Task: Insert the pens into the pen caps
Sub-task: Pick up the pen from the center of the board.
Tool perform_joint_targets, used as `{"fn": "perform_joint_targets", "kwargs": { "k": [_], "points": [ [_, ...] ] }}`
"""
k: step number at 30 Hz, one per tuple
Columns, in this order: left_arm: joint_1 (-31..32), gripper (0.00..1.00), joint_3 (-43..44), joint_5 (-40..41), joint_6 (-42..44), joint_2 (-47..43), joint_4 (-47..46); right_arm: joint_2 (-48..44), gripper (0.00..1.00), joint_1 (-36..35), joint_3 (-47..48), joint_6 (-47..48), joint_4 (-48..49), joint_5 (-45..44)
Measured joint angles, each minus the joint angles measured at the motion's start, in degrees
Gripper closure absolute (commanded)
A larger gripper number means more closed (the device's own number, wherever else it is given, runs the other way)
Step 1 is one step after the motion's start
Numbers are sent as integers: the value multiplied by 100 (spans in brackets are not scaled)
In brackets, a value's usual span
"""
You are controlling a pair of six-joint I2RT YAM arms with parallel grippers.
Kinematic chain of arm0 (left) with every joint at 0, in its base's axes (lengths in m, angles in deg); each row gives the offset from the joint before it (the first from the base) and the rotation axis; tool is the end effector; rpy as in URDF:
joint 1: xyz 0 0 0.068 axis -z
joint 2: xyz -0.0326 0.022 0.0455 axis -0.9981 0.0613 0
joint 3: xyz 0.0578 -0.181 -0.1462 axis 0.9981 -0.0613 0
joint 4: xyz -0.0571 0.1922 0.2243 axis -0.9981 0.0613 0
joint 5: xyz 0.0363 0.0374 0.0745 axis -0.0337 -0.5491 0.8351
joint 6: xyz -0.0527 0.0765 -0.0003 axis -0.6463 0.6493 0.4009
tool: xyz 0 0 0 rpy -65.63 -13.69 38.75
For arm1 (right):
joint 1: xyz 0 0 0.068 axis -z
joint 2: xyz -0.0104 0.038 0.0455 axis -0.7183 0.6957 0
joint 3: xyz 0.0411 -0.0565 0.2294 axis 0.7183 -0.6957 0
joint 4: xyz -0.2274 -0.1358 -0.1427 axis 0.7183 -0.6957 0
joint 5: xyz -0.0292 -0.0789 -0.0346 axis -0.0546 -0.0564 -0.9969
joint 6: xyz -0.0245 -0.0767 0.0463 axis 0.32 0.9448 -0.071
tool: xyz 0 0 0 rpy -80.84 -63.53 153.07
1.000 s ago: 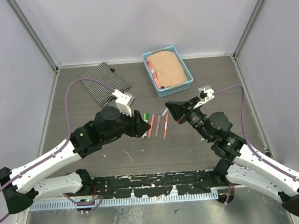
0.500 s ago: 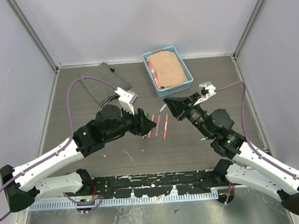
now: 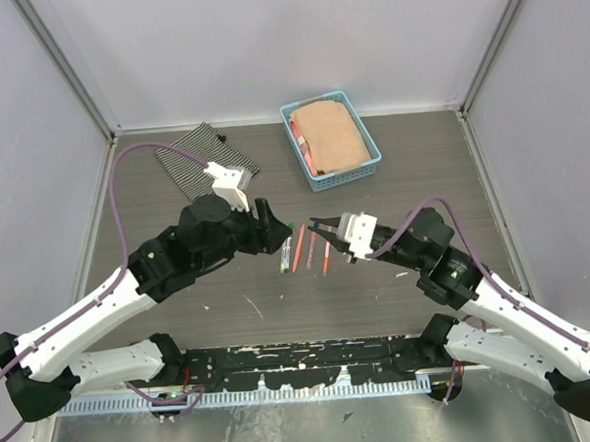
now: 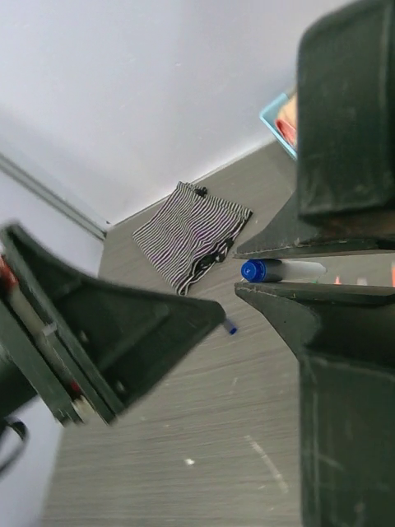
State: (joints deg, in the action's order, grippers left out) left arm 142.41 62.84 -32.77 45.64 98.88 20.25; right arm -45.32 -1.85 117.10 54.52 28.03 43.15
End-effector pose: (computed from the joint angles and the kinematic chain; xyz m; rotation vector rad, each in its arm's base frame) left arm 0.1980 -0.2657 0.3208 0.2505 2.0500 -0.8424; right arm 0.1748 0.2306 0.3410 -1.0925 1.0196 0.5298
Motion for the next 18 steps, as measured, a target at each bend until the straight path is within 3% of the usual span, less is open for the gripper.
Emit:
{"fn": "perform_joint_targets", "kwargs": {
  "k": [5,12,18],
  "points": [
    [-361,32,345,-61,-74,24,490,481,99,-212,892,1753,-1486,476],
    [-634,32,920,-356,-68,264,949,669,100,-1038,1189,4319,-3230,603],
    [-634,32,1025,-811,-48,428,1045,953,100,-2072,1189,5619,-3670,-601]
  ]
}}
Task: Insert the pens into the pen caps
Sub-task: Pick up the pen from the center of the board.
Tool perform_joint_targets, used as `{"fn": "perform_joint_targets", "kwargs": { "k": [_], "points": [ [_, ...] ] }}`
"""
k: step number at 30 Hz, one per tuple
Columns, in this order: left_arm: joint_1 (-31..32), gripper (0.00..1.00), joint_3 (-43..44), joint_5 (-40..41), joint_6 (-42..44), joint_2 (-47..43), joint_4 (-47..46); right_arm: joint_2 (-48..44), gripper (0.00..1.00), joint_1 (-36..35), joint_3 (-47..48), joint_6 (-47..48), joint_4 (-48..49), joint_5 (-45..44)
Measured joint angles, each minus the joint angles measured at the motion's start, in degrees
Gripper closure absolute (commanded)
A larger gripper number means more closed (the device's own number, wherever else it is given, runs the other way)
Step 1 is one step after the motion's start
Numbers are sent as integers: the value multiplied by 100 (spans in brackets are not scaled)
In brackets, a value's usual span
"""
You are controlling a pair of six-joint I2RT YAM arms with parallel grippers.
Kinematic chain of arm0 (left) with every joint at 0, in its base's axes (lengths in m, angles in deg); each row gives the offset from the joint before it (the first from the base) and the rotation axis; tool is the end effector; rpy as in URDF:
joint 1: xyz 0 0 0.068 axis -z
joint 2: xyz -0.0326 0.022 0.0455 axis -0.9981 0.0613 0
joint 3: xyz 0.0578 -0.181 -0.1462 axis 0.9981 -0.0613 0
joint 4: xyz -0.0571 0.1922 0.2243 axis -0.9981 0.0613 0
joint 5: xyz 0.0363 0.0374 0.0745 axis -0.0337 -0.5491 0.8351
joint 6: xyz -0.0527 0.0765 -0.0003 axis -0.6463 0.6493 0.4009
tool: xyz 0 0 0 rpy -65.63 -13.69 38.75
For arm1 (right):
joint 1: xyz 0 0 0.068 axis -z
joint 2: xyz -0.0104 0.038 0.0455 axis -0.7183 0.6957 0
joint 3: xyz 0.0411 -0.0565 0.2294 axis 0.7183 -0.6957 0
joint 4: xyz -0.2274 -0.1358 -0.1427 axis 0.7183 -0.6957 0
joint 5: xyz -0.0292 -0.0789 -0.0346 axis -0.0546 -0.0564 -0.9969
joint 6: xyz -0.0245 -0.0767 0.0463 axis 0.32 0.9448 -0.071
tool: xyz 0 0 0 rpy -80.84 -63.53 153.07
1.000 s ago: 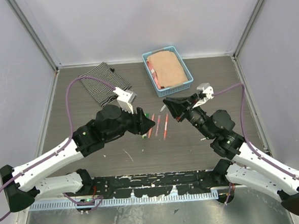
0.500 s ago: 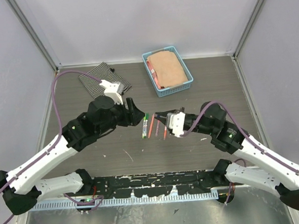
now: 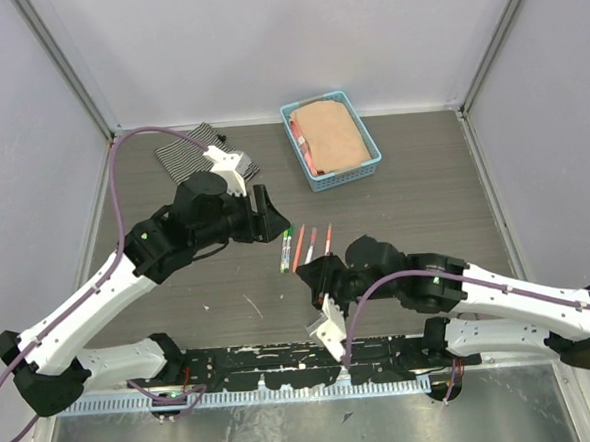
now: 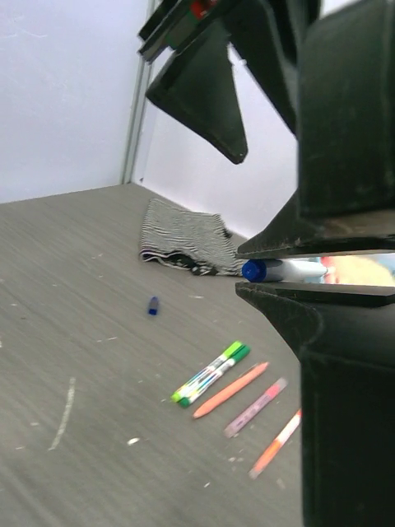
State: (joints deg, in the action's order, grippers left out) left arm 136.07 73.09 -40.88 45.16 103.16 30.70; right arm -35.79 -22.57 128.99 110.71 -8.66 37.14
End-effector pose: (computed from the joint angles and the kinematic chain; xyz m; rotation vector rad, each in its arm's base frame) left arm 0.2186 -0.2515 0.3465 0.2384 2.1536 -0.8584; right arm 0.0932 0.2831 0.2891 -2.0182 0.3893 0.0607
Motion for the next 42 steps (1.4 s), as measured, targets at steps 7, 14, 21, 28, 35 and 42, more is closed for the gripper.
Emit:
{"fn": "perform_joint_targets", "kwargs": {
  "k": [7,14,21,28,35,42],
  "points": [
    [0,33,59,-481,-37,195,11,433,100,-708,-74,1032,133,-1910],
    [0,32,98,-981,-118,514,-55,339,100,-857,-358,1582,562,-2835],
    [0,33,98,-1331,-118,697,-247,339,100,-977,-380,1751,693,-3115],
    [2,41,129,-1646,-120,1141,-442,343,100,-988,-409,1770,695,-3191],
    [70,64,129,-1893,-120,1357,-612,345,100,-990,-461,1744,684,-3233],
    [116,86,129,-2065,-168,1357,-824,345,100,-990,-461,1687,688,-3272]
  ]
}}
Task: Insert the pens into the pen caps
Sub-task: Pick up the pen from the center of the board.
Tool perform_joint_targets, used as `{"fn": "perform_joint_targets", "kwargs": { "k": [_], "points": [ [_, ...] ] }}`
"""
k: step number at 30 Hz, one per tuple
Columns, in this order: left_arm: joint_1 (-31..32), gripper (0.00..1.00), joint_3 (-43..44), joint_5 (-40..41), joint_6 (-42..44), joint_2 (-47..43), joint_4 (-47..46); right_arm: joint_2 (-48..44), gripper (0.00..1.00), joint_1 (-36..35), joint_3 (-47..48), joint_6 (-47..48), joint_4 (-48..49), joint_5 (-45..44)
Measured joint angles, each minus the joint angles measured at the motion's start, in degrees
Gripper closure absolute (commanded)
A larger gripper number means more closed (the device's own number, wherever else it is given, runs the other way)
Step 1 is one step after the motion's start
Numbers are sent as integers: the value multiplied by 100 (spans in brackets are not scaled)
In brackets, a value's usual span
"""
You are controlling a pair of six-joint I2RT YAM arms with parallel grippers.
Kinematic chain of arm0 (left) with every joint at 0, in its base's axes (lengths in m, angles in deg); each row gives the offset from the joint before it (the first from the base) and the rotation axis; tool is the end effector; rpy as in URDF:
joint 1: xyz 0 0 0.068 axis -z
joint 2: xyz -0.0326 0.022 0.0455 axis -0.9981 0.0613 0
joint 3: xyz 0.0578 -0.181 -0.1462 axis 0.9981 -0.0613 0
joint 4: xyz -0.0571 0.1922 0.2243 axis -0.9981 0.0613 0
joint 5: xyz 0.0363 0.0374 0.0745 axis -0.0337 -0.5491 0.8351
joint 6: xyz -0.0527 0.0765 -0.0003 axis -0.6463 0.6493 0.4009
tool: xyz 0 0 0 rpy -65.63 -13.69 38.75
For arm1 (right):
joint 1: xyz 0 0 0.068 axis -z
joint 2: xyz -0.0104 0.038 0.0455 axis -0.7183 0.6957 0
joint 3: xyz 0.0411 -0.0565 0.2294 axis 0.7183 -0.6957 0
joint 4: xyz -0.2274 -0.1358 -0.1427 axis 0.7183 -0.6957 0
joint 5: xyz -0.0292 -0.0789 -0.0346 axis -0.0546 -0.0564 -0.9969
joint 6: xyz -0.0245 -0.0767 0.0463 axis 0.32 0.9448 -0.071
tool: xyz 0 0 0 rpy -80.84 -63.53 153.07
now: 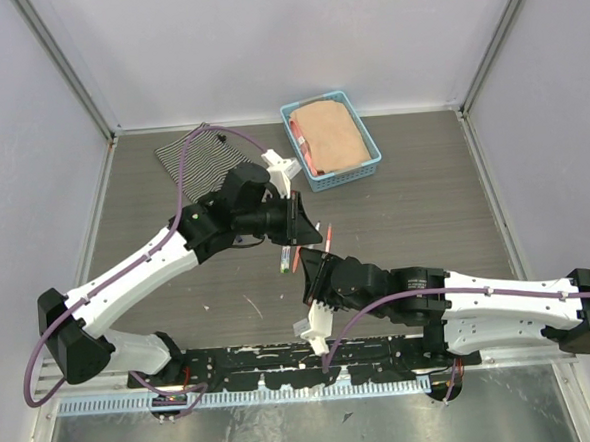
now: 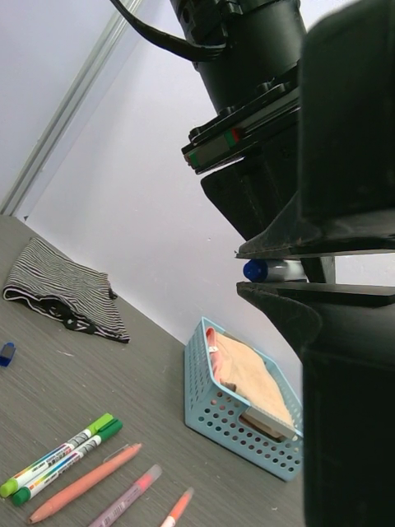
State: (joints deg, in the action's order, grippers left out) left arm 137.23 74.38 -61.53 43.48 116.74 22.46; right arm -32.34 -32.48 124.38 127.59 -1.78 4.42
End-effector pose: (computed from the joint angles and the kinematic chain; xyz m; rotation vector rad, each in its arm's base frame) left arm 0.2266 -0.3188 0.2962 0.4864 2.3020 -1.1839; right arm 0.0917 0.2985 0.2559 -2.0893 0.2635 -0.6025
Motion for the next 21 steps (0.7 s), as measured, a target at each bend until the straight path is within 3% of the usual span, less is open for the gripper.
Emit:
{"fn": "perform_joint_targets", "kwargs": {
  "k": [5,7,9,10,11,13,15,17,21],
  "points": [
    [0,98,0,-26,-35,0,-17,0,100,0,0,-39,0,-33],
    [0,100,0,-26,-39,0,-22,2,94,0,0,-46,0,-48],
    [0,100,0,-28,-39,0,-22,2,78,-4,0,-57,0,-52],
    [0,100,0,-26,-39,0,-20,2,61,-4,0,-68,0,-50],
    [0,100,0,-24,-37,0,-17,2,52,-4,0,-87,0,-50],
    [0,100,-2,59,2,-2,11,0,45,-4,0,-199,-4,-44],
    [-22,100,-2,188,31,-2,42,-2,28,-4,2,-267,-2,-44],
    [-76,100,-4,284,57,-2,52,-4,2,-4,2,-367,-17,-20],
    [-315,100,-74,417,116,-35,52,-52,0,-4,39,-669,-118,125]
  ]
}}
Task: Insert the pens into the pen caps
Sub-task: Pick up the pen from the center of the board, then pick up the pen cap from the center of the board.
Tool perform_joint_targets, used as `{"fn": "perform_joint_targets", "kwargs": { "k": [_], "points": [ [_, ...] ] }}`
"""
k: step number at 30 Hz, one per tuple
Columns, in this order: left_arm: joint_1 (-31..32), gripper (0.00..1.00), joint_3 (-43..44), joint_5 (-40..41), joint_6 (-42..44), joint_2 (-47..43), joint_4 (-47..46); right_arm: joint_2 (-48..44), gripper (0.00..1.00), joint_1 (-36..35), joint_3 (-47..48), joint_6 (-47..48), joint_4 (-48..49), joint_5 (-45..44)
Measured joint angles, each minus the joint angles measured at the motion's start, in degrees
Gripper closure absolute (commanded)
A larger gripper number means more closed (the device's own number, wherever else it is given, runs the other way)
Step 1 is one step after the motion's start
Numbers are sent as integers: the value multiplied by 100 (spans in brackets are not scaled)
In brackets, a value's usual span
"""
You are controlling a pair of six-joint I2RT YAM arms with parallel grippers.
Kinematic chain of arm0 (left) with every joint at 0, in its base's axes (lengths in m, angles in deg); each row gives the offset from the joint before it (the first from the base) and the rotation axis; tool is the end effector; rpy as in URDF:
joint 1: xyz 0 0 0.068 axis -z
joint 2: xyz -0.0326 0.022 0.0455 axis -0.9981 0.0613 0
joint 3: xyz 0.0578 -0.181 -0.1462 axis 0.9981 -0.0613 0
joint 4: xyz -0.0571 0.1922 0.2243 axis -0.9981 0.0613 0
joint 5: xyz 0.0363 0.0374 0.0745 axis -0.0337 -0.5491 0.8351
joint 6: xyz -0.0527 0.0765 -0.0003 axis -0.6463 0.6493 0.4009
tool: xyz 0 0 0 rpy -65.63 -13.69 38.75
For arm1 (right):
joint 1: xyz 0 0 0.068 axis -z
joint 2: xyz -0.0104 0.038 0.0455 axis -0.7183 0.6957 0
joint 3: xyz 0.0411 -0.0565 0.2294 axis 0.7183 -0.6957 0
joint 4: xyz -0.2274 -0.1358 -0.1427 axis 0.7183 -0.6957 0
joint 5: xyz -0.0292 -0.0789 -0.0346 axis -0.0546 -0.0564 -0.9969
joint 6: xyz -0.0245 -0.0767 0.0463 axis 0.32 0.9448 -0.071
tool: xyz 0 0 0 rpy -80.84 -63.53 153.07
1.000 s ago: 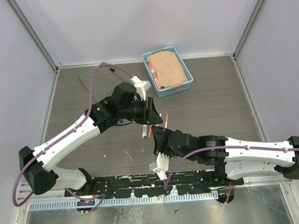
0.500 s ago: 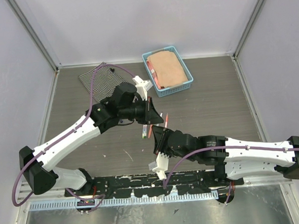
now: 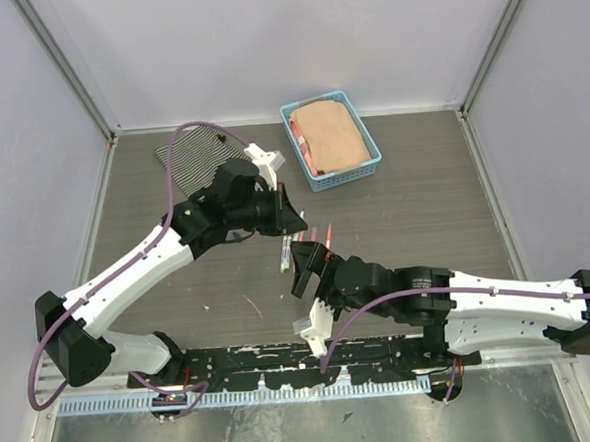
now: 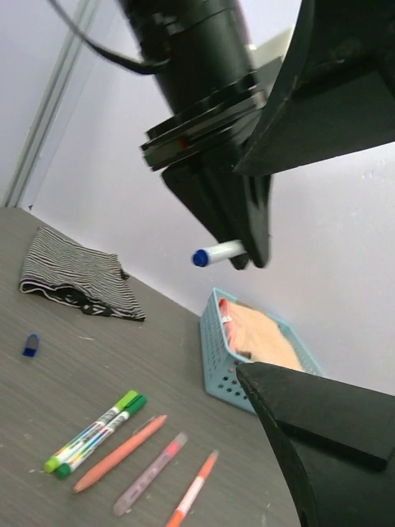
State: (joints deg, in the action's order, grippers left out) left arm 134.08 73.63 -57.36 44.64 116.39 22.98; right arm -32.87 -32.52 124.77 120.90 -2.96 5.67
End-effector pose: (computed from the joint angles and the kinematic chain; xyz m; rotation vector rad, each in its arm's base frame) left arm 0.2474 -0.3012 0.2909 0.3918 2.2981 -1.0682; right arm 0.0894 0.2969 0.2584 -2.0657 0.3684 -0.5096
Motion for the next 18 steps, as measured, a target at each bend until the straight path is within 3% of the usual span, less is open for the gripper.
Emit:
{"fn": "perform_joint_targets", "kwargs": {
  "k": [6,9,16,18],
  "points": [
    [-575,100,-350,293,199,-269,151,-372,0,0,7,-1010,35,470],
    [-866,100,-525,433,326,-522,348,-496,0,0,7,-1974,286,699],
    [-1274,100,-691,975,726,-1104,868,-251,0,7,-153,-5449,1829,271],
    [-1318,100,-704,1119,850,-1204,1014,7,0,7,-197,-6749,2164,-254]
  ]
}}
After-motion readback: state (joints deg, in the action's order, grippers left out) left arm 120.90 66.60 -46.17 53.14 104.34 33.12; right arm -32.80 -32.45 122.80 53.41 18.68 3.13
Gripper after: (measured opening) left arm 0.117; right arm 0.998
